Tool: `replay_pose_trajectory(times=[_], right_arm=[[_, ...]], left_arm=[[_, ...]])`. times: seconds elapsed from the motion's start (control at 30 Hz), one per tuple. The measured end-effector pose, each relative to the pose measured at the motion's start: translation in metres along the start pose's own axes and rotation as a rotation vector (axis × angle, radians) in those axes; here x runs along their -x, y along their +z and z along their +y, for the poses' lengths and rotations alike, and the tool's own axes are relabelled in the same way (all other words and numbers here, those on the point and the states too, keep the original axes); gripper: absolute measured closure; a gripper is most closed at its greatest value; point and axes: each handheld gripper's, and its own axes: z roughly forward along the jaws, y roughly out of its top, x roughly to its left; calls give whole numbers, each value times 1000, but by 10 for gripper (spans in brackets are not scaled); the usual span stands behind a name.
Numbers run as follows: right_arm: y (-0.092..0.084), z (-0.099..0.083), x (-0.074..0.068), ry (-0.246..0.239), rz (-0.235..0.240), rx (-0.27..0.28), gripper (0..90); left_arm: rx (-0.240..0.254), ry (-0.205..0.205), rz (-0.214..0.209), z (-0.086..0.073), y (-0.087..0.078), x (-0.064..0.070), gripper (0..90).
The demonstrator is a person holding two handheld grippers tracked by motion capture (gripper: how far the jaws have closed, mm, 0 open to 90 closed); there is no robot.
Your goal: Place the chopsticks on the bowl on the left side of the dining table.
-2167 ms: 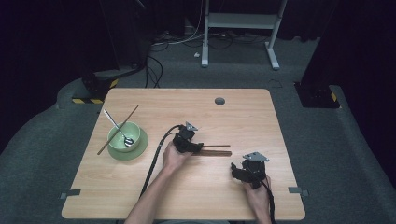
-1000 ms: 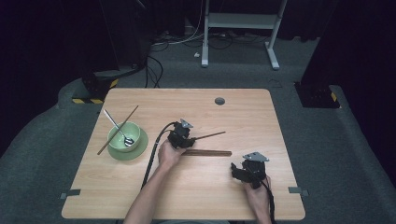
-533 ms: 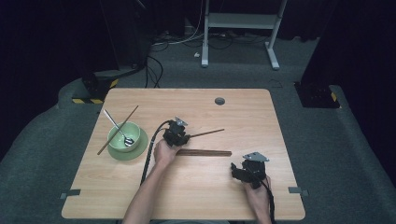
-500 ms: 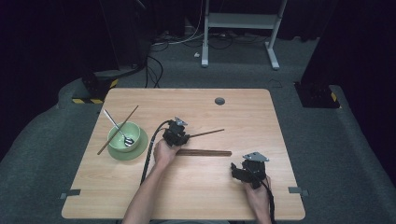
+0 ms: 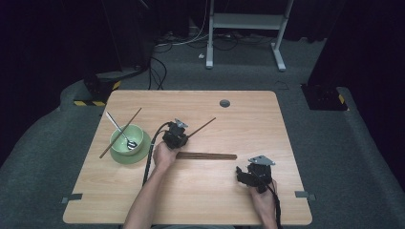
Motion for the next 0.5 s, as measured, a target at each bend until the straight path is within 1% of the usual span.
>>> replay_pose_trajectory(times=[0.07,0.1,0.13,0.17,0.23,0.43,0.5], right_arm=[[0,0,0,0,0,0,230],[0,0,0,0,0,0,230],[0,0,0,0,0,0,230],[0,0,0,0,0,0,230],[0,0,0,1,0,0,230],[0,0,0,1,0,0,230],[0,0,0,1,0,0,230]], left_arm=[[-1,2,4,-1,-1,-2,813],[-3,-3,10,-2,-2,-5,817],[-8,1,15,-3,-3,-7,819],[-4,-1,17,-4,-3,-7,822],[-5,8,22,-4,-3,-9,828],[1,4,22,-5,-4,-10,831],[-3,15,29,-6,-4,-11,832]])
